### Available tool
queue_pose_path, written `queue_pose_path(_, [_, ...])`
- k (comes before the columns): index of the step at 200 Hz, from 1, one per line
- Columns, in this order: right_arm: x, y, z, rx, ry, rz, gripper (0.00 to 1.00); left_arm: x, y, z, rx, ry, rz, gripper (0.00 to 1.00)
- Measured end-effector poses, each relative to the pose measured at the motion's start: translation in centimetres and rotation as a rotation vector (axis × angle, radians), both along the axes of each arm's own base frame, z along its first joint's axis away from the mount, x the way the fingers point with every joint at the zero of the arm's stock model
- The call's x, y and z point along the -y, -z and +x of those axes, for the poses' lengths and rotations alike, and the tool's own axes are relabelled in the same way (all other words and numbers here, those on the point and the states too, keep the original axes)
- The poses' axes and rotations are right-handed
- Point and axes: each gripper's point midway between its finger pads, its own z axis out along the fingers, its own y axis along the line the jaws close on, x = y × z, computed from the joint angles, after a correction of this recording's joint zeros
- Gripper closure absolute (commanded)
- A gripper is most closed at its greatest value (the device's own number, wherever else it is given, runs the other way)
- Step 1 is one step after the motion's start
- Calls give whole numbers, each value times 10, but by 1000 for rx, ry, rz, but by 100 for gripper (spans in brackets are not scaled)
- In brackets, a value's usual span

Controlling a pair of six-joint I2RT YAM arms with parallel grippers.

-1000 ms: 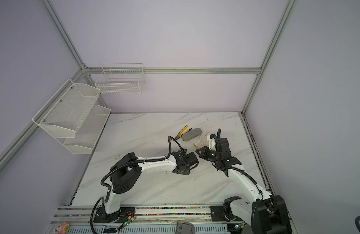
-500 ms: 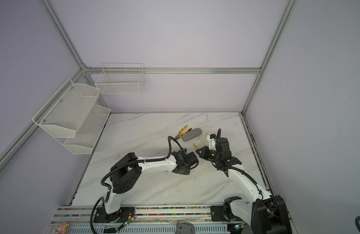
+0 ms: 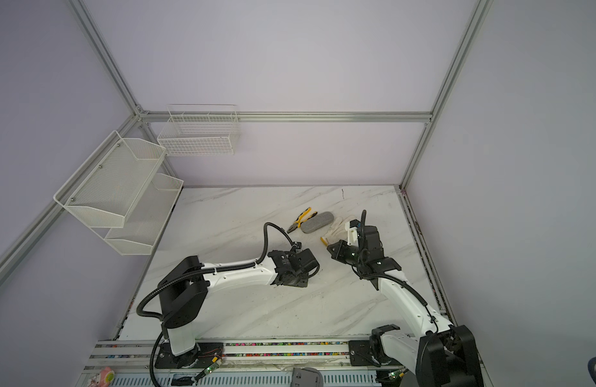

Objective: Unlock with the key
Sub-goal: 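Close the left gripper on the blue padlock body and lift it, then bring the padlock toward the right gripper while the right gripper aligns the key tip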

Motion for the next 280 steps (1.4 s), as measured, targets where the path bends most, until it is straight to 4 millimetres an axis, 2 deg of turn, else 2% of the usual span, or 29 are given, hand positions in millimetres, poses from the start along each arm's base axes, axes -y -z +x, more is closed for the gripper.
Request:
queue_pose_path(34, [5, -12, 5, 33, 21, -35, 100, -26, -37, 8, 76, -61, -98, 100])
queue_pose_path(62, [1, -10, 4, 36, 17, -56, 100, -54, -52, 17, 125, -155, -133, 100])
queue_pose_path(89, [-28, -2, -9, 22, -47, -78, 100, -76, -59, 28, 150, -238, -147, 100])
queue_pose_path(123, [-71, 11, -34, 7, -128, -38, 100, -92, -68, 40, 165, -324, -185, 100])
queue_pose_path(160, [-110, 27, -61, -22, -182, 17, 100, -95, -79, 47, 191, -376, -236, 100])
queue_pose_path(194, [-141, 32, -82, -26, -208, 92, 100, -98, -86, 51, 209, -435, -279, 100])
queue_pose_path(229, [-177, 37, -101, -25, -217, 159, 100, -103, -109, 53, 254, -487, -349, 100])
queue_pose_path(248, [-184, 33, -102, -7, -195, 197, 100, -106, -114, 53, 268, -498, -359, 100])
queue_pose_path(280, [-187, 16, -91, 57, -135, 262, 100, -107, -115, 54, 274, -510, -363, 100])
